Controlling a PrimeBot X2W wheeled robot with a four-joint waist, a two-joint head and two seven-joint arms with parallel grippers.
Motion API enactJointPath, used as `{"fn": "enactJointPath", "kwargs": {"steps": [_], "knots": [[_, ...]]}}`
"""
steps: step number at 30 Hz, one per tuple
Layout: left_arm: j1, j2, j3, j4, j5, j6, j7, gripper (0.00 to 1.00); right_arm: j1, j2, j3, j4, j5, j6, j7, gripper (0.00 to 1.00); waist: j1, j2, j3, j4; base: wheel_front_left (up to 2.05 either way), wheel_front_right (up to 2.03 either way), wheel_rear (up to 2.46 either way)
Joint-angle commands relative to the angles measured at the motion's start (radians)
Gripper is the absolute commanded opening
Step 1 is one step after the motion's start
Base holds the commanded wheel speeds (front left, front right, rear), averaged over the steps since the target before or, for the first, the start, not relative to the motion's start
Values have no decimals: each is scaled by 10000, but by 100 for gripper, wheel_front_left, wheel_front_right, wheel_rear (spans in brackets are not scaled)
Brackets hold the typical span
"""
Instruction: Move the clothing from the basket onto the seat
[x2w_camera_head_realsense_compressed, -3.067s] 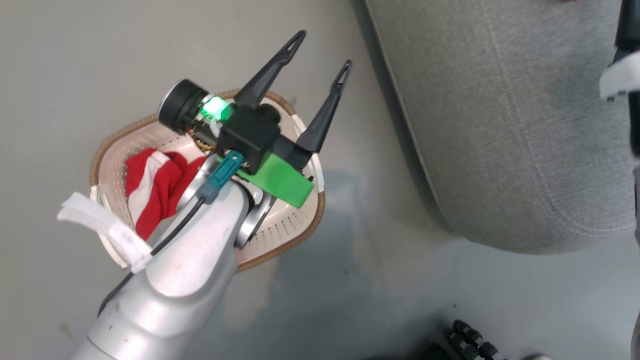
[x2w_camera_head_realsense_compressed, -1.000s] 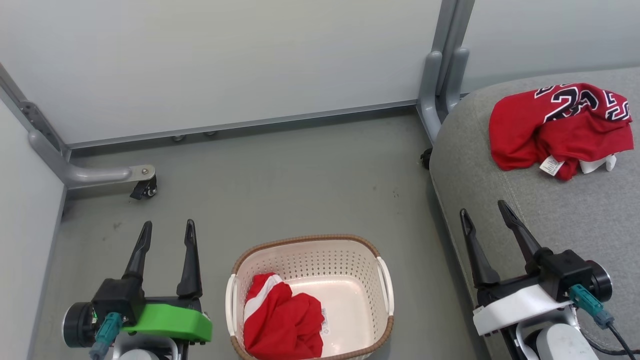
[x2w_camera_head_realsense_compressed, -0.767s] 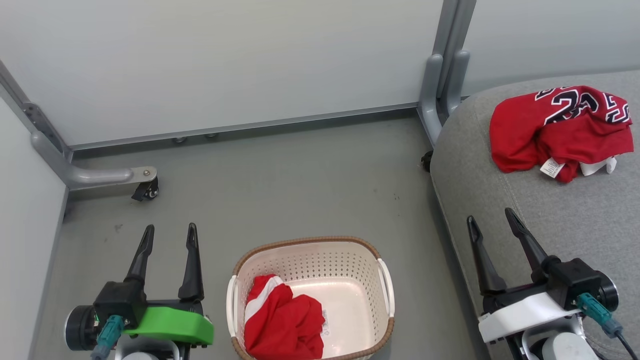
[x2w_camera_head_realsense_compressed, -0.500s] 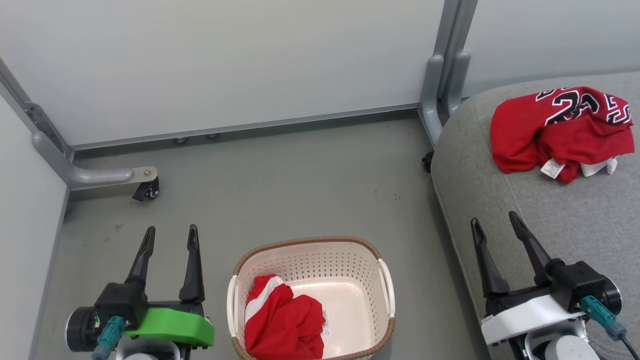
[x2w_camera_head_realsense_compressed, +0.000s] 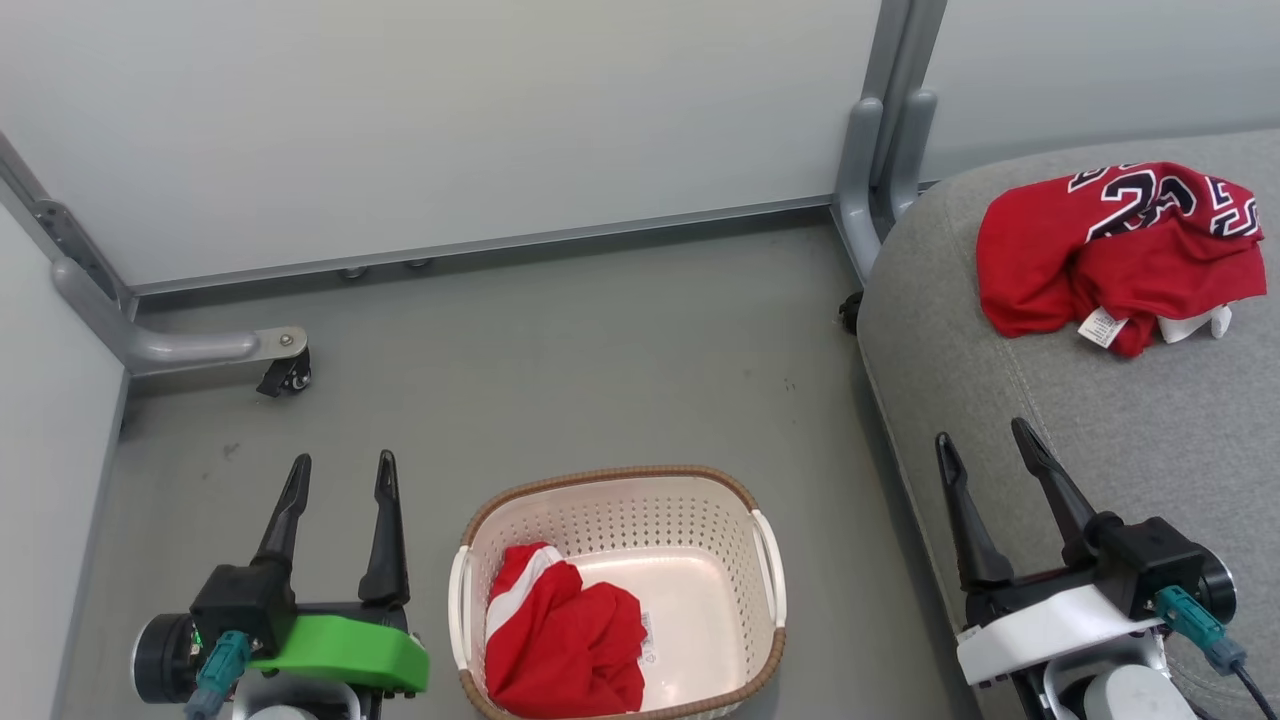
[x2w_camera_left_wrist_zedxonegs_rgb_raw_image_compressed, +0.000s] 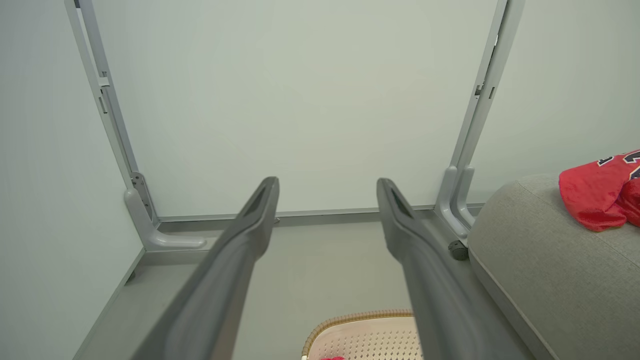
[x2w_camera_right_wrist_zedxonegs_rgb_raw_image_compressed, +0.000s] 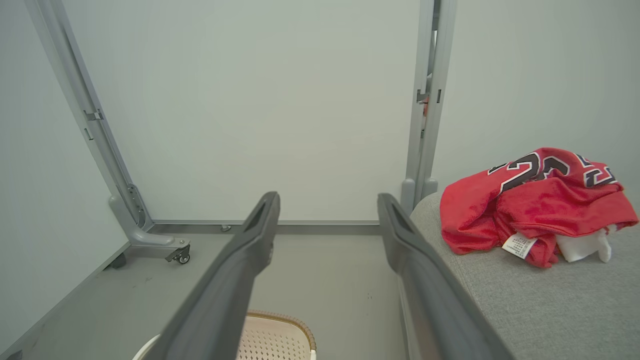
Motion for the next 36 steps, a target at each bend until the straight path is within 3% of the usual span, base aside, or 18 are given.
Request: {"fn": "enactJointPath", "kwargs": {"steps": [1,13,36], "knots": [[-214,4,31,41,78,-47,-7,100,-155,-23,38,21,57,-10,-6,100,0,0,76,-82,0,0,0],[-2354,386,-661,1185,584,-426,-8,100,-1694,-24,394,-421,-101,-10,-6,100,0,0,1734,-1142,0,0,0],[-6798,1288,-3489,6876,697,-519,-8,100,-5438,-19,839,-1412,-202,-10,-5,100,0,0,6463,-2621,0,0,0]]}}
